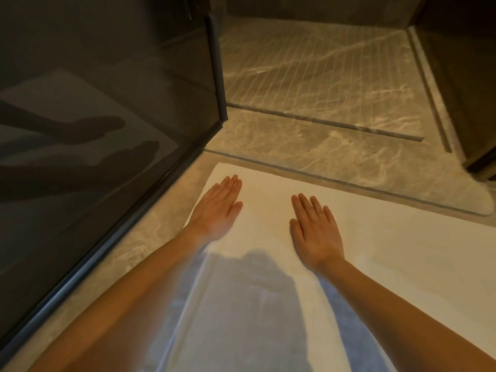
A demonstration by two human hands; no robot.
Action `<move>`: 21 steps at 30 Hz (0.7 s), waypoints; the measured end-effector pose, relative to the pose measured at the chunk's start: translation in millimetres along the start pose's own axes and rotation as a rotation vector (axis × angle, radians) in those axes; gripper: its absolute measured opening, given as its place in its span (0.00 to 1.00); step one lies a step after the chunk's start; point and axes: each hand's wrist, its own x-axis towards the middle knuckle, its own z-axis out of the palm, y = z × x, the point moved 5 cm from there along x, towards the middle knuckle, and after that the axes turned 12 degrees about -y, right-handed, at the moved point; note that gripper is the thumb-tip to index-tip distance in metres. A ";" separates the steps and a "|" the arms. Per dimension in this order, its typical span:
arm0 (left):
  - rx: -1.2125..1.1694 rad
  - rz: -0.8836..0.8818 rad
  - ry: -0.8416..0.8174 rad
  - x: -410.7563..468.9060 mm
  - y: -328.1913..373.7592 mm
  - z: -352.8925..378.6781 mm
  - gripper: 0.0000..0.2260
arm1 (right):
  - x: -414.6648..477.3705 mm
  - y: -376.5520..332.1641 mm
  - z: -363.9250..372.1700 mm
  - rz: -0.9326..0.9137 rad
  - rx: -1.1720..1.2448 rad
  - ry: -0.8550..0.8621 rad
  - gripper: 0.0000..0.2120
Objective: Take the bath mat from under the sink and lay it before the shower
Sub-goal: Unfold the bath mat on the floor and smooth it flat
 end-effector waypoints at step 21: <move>0.041 0.118 -0.004 21.6 76.9 10.5 0.27 | -18.6 63.1 -12.8 0.108 0.002 0.033 0.28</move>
